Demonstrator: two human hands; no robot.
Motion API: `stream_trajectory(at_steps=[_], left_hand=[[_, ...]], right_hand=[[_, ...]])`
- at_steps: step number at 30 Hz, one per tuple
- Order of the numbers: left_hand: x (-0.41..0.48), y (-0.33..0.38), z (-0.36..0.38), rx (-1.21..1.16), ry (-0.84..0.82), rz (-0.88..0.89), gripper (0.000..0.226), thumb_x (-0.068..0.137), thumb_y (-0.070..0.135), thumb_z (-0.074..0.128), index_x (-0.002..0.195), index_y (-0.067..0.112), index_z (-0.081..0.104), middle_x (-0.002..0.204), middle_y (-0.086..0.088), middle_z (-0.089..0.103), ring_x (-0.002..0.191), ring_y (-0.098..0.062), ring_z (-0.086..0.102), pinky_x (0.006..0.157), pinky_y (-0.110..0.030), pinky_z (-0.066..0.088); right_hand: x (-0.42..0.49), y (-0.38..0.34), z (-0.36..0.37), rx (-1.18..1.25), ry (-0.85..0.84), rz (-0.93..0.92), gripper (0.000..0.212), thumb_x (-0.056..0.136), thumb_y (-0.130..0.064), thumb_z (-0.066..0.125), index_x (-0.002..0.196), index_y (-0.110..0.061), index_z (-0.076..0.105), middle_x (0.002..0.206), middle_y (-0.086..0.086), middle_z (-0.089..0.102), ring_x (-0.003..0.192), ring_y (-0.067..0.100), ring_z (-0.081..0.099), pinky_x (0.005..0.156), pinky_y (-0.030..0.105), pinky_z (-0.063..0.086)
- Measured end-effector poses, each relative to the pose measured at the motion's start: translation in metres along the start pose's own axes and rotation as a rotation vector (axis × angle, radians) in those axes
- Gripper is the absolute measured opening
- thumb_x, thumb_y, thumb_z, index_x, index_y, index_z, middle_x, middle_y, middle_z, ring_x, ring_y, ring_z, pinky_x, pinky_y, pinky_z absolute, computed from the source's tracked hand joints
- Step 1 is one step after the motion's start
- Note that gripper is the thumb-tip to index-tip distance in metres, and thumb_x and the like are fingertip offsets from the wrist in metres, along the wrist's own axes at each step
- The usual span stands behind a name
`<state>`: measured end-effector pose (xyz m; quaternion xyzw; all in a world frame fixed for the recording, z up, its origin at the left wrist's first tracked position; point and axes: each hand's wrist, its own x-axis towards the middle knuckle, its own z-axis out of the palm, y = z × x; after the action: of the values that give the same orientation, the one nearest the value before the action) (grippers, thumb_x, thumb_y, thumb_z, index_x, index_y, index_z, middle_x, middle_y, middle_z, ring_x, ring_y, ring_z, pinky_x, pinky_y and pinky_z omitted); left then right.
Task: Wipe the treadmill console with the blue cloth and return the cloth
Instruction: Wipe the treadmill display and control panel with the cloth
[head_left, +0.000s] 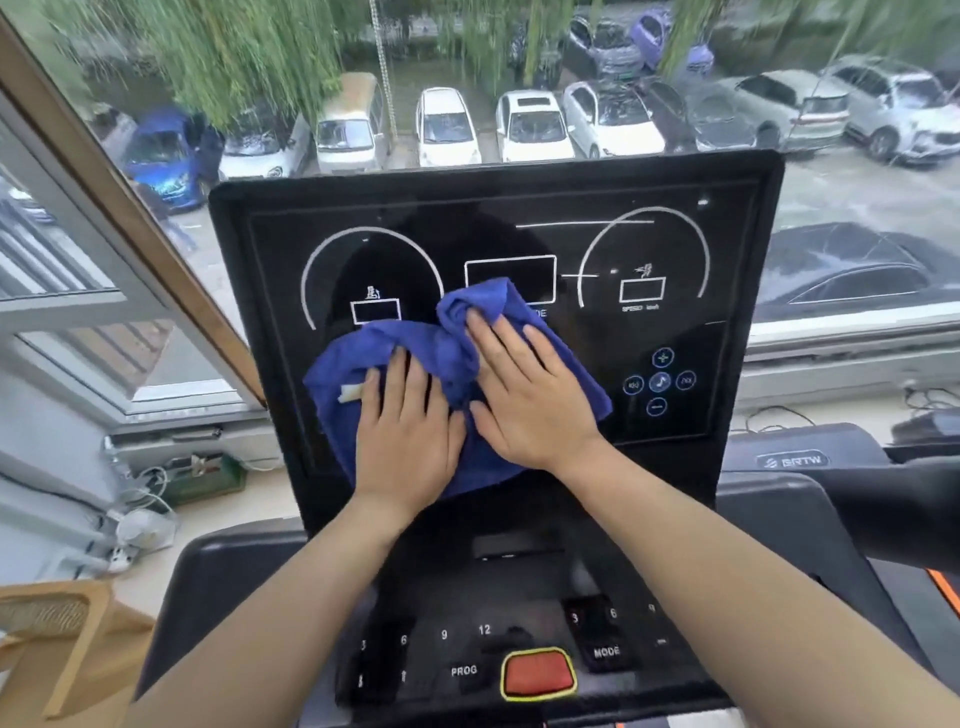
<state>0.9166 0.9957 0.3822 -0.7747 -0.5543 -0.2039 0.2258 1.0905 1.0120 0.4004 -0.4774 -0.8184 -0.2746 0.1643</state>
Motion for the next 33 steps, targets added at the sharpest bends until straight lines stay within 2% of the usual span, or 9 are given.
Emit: stream_trajectory(at_steps=[3, 8, 14, 17, 21, 23, 27, 30, 33], left_hand=[[0.037, 0.041, -0.001, 0.015, 0.012, 0.068, 0.063, 0.096, 0.035, 0.047, 0.144, -0.006, 0.041, 0.147, -0.029, 0.044, 0.142, -0.038, 0.031, 0.121, -0.049, 0.013], [0.082, 0.111, -0.003, -0.036, 0.082, 0.175, 0.065, 0.099, 0.038, 0.044, 0.149, -0.002, 0.03, 0.152, -0.02, 0.042, 0.142, -0.035, 0.037, 0.121, -0.047, 0.018], [0.064, 0.152, 0.011, -0.02, 0.033, 0.381, 0.061, 0.102, 0.037, 0.04, 0.151, 0.001, 0.033, 0.157, -0.014, 0.039, 0.144, -0.03, 0.034, 0.122, -0.043, 0.005], [0.039, 0.129, 0.017, 0.013, 0.021, 0.469, 0.058, 0.103, 0.035, 0.043, 0.15, 0.001, 0.036, 0.155, -0.014, 0.042, 0.143, -0.029, 0.036, 0.122, -0.043, 0.012], [0.013, 0.072, 0.019, 0.051, -0.024, 0.44, 0.054, 0.106, 0.034, 0.036, 0.149, 0.003, 0.037, 0.153, -0.014, 0.044, 0.143, -0.031, 0.034, 0.121, -0.045, 0.017], [0.0, 0.042, 0.016, 0.062, -0.041, 0.39, 0.052, 0.106, 0.034, 0.035, 0.147, 0.004, 0.042, 0.15, -0.015, 0.047, 0.141, -0.032, 0.039, 0.121, -0.045, 0.019], [-0.024, -0.021, 0.01, 0.057, 0.001, 0.258, 0.05, 0.104, 0.033, 0.042, 0.141, 0.001, 0.052, 0.145, -0.018, 0.053, 0.137, -0.034, 0.044, 0.118, -0.047, 0.024], [-0.044, -0.066, 0.007, 0.068, -0.003, 0.159, 0.051, 0.101, 0.031, 0.043, 0.141, -0.001, 0.046, 0.14, -0.021, 0.056, 0.133, -0.036, 0.04, 0.112, -0.05, 0.028], [-0.067, -0.1, 0.005, 0.064, 0.005, 0.046, 0.057, 0.098, 0.028, 0.042, 0.145, -0.003, 0.036, 0.141, -0.027, 0.052, 0.134, -0.039, 0.036, 0.114, -0.052, 0.024]], right_hand=[[-0.019, 0.055, -0.005, 0.007, 0.033, 0.107, 0.075, 0.097, -0.041, 0.041, 0.154, -0.002, 0.013, 0.162, 0.009, 0.01, 0.15, 0.026, 0.018, 0.123, 0.038, 0.003], [-0.066, 0.133, -0.006, 0.05, 0.064, 0.382, 0.077, 0.095, -0.041, 0.042, 0.154, 0.002, 0.019, 0.161, 0.023, 0.021, 0.147, 0.036, 0.018, 0.122, 0.039, 0.003], [-0.115, 0.115, 0.013, 0.139, 0.061, 0.573, 0.075, 0.091, -0.031, 0.04, 0.154, 0.002, 0.016, 0.157, 0.033, 0.021, 0.145, 0.042, 0.014, 0.124, 0.037, -0.004], [-0.115, 0.091, 0.014, 0.141, 0.007, 0.533, 0.07, 0.093, -0.034, 0.038, 0.154, -0.004, 0.019, 0.158, 0.031, 0.022, 0.144, 0.042, 0.018, 0.121, 0.045, 0.005], [-0.08, 0.059, 0.014, 0.112, 0.022, 0.353, 0.07, 0.099, -0.039, 0.038, 0.156, -0.003, 0.017, 0.16, 0.017, 0.011, 0.149, 0.035, 0.012, 0.122, 0.041, 0.0], [-0.056, 0.037, 0.015, 0.074, 0.028, 0.24, 0.073, 0.099, -0.038, 0.042, 0.157, -0.006, 0.01, 0.161, 0.014, 0.009, 0.151, 0.03, 0.009, 0.123, 0.043, 0.004], [-0.008, -0.019, 0.009, 0.022, 0.051, 0.129, 0.067, 0.1, -0.04, 0.044, 0.155, -0.006, 0.025, 0.16, 0.011, 0.01, 0.149, 0.03, 0.017, 0.122, 0.041, 0.003], [0.025, -0.071, 0.006, 0.049, 0.064, 0.086, 0.066, 0.101, -0.039, 0.041, 0.155, -0.005, 0.025, 0.162, 0.01, 0.013, 0.15, 0.029, 0.018, 0.122, 0.04, 0.002], [0.05, -0.12, 0.007, 0.12, 0.021, 0.062, 0.068, 0.099, -0.037, 0.042, 0.155, -0.004, 0.023, 0.163, 0.011, 0.023, 0.151, 0.028, 0.022, 0.123, 0.041, 0.005]])
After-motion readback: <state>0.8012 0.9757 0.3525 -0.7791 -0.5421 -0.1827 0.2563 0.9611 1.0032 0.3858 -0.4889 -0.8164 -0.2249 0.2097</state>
